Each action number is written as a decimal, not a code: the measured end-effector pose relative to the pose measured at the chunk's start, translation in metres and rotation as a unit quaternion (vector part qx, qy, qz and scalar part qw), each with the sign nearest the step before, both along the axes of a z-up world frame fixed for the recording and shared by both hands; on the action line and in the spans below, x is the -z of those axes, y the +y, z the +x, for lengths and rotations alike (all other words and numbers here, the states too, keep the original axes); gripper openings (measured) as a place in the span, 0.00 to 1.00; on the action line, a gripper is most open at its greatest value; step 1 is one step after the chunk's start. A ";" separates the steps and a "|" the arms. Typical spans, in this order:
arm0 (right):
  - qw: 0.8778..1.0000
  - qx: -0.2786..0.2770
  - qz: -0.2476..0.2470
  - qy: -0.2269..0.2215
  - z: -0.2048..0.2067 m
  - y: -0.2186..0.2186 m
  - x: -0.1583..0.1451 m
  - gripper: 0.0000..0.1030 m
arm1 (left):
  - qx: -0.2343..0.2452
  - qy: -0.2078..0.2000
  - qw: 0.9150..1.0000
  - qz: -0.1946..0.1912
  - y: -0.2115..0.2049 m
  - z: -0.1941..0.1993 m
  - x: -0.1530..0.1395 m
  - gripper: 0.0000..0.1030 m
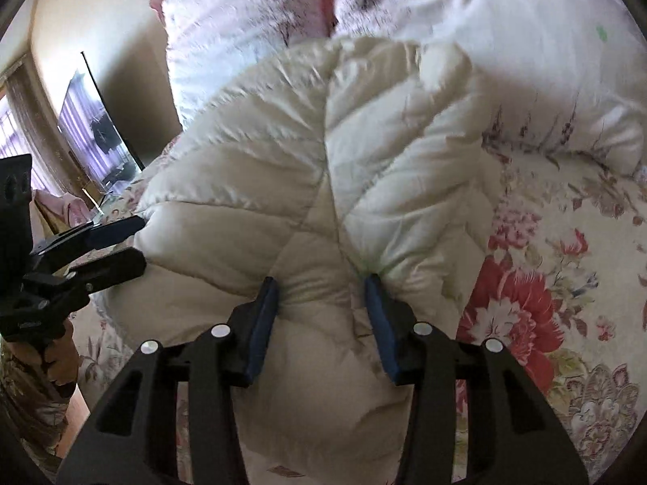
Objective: Fold large clothes
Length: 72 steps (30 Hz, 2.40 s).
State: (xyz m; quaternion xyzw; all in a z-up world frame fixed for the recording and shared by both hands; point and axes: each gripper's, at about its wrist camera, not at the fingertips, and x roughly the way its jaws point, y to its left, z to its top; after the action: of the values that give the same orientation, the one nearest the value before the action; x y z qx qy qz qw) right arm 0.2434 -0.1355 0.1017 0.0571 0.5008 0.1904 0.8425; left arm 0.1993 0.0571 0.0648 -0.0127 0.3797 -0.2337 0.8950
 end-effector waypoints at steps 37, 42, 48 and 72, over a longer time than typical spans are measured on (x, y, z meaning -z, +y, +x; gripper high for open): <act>0.952 0.286 0.054 0.099 0.132 -0.105 0.058 0.16 | 0.027 0.001 0.999 0.019 -0.029 0.017 0.012 0.74; 0.949 0.295 0.027 0.107 0.132 -0.101 0.069 0.18 | 0.014 0.005 0.999 0.047 -0.041 0.029 0.022 0.74; 0.959 0.274 0.035 0.058 0.102 -0.108 0.035 0.46 | 0.000 -0.010 0.999 0.032 -0.023 0.011 0.005 0.74; 0.994 0.104 -0.005 0.040 0.015 -0.039 0.032 0.48 | -0.080 0.015 0.993 0.084 -0.001 0.016 0.026 0.86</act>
State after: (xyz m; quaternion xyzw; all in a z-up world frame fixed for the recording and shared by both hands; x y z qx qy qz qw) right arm 0.2585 -0.1745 0.0698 0.1118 0.5263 0.0970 0.8373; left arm 0.2155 0.0558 0.0390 0.0288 0.4096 -0.1284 0.9027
